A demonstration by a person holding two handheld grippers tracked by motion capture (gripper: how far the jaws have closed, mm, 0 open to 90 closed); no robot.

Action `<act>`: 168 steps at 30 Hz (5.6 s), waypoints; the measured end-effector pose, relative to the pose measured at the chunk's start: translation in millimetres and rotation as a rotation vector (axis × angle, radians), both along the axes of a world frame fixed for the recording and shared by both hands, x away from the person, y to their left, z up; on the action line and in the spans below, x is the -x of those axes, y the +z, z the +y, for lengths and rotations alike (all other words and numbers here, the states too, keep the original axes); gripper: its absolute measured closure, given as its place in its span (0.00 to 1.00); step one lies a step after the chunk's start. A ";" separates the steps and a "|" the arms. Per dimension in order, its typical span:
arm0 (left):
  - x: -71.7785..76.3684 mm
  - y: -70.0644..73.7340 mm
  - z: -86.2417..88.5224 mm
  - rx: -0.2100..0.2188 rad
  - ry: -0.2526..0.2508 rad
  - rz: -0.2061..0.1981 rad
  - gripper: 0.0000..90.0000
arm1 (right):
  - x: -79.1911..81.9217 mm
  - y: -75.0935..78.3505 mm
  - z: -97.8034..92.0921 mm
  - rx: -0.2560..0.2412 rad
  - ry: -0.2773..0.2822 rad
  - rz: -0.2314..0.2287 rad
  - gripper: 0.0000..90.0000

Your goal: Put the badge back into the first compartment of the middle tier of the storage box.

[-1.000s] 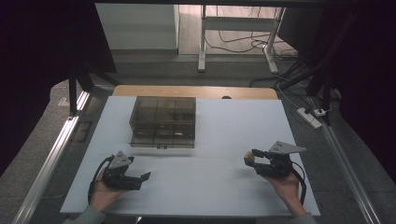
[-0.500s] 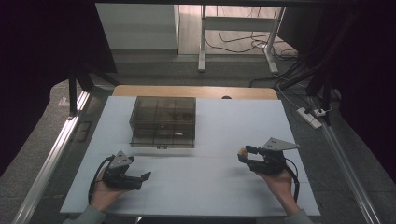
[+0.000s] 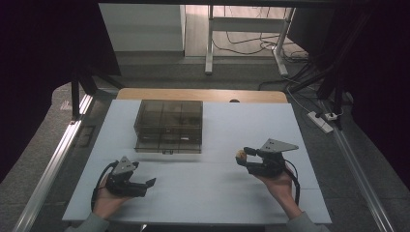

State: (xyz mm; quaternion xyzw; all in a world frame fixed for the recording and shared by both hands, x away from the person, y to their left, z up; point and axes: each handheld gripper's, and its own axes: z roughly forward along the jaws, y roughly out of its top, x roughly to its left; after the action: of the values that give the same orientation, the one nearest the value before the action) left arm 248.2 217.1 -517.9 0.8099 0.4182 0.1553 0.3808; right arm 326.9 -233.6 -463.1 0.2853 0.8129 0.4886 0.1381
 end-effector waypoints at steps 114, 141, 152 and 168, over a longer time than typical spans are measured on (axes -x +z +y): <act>0.9 1.2 -0.8 0.004 -0.010 -0.010 0.12 | -22.1 12.3 144.2 -0.053 0.216 -0.064 0.52; -0.2 1.5 -0.9 0.005 -0.016 -0.008 0.12 | -30.9 5.4 179.3 -0.065 0.248 -0.044 0.52; -0.1 1.9 -0.4 0.008 -0.018 -0.010 0.12 | -36.3 8.7 199.5 -0.038 0.259 -0.043 0.52; 0.0 1.7 0.2 0.013 -0.020 -0.009 0.12 | -54.2 2.2 241.2 -0.014 0.262 -0.022 0.52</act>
State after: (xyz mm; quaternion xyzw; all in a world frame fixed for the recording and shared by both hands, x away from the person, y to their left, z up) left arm 248.2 217.3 -516.2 0.8108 0.4093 0.1523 0.3897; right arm 381.1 7.6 -460.8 0.1722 0.8382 0.5112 0.0798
